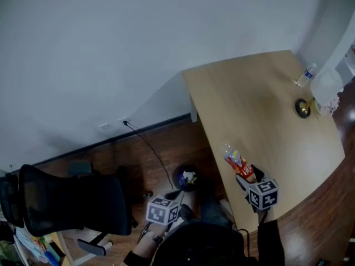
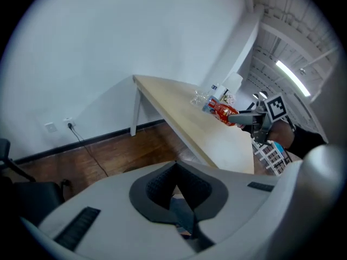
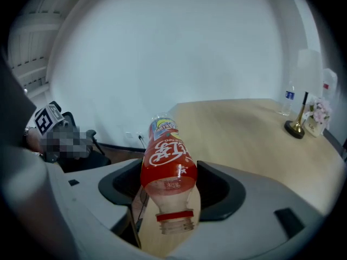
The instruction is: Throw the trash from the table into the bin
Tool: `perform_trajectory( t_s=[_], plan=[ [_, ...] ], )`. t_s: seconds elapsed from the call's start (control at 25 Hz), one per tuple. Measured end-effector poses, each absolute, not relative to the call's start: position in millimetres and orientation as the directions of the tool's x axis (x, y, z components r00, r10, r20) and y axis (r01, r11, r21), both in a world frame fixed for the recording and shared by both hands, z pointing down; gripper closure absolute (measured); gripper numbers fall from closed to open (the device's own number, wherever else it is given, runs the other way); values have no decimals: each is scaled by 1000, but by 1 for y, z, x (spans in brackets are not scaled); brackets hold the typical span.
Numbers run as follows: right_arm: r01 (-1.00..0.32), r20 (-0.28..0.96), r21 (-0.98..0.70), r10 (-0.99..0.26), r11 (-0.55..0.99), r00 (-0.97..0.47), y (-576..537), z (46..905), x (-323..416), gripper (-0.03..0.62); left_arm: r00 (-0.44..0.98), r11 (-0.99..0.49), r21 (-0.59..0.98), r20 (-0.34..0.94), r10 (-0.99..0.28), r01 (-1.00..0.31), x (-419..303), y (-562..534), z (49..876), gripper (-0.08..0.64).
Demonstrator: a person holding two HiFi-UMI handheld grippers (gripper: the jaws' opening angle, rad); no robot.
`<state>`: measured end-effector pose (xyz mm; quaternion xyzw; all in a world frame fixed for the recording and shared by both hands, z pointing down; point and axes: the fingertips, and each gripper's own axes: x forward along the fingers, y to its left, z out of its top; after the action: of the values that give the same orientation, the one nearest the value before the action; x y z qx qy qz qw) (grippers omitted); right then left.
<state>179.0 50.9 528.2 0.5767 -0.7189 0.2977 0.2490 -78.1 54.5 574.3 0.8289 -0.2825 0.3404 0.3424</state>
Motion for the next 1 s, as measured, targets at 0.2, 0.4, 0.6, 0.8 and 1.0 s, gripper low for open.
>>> perform_trajectory(
  t_s=[0.2,0.4,0.6,0.8,1.0],
  plan=[
    [-938,716,-182,-614,295,-332,49,542,107,273,578,-524,383,768,-277,-761,-111,68,585,557],
    [-883,739,-209,-524,420,-424,48,564,39,273,552,-467,382,774,-309,-797,-136,77,590,557],
    [-854,767,-225,-456,469,-452,51,585,11,273,529,-416,383,784,-326,-825,-152,83,595,557],
    [-859,808,-225,-405,460,-429,57,610,8,272,520,-376,396,789,-328,-838,-160,89,606,557],
    [-874,863,-224,-329,430,-384,68,667,7,272,521,-357,408,791,-322,-840,-156,94,632,555]
  ],
)
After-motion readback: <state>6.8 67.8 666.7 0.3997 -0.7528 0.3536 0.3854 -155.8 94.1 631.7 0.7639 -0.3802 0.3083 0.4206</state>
